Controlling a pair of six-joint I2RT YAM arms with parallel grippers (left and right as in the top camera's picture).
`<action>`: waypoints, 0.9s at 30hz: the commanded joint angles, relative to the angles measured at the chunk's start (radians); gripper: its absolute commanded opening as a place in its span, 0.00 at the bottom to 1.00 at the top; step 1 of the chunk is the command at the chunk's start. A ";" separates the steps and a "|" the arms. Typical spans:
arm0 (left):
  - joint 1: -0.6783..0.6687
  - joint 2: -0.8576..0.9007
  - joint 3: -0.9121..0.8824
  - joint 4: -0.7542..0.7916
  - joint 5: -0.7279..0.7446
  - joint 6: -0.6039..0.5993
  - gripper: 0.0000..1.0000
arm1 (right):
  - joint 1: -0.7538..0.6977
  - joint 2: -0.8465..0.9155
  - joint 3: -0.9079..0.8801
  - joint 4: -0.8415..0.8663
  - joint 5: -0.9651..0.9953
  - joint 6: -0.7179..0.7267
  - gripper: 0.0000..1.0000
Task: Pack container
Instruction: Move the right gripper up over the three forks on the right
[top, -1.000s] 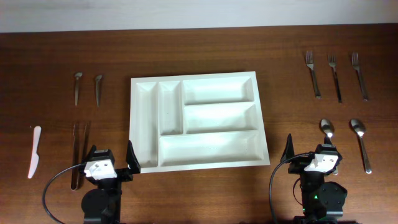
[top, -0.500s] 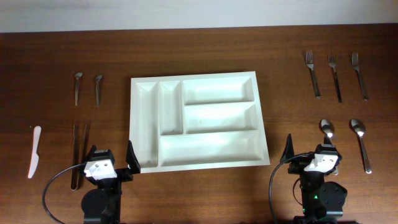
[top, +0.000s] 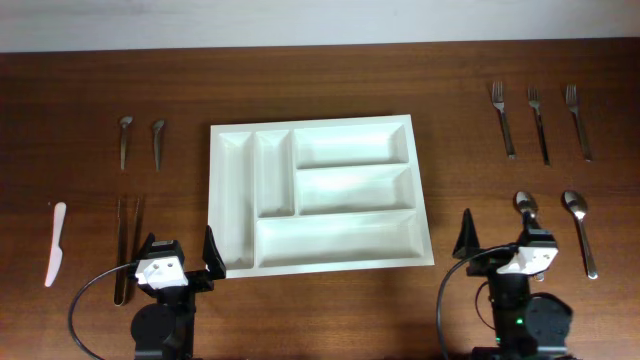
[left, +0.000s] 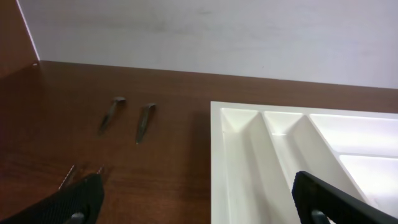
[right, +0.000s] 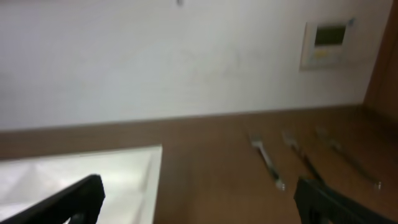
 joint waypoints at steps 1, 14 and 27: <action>-0.004 -0.002 -0.009 0.006 0.011 -0.002 0.99 | -0.008 0.103 0.179 -0.078 -0.006 -0.010 0.99; -0.004 -0.002 -0.009 0.006 0.011 -0.002 0.99 | -0.050 1.004 1.266 -0.912 0.079 -0.235 0.99; -0.004 -0.002 -0.009 0.006 0.011 -0.002 0.99 | -0.068 1.517 1.836 -1.275 0.042 -0.257 0.99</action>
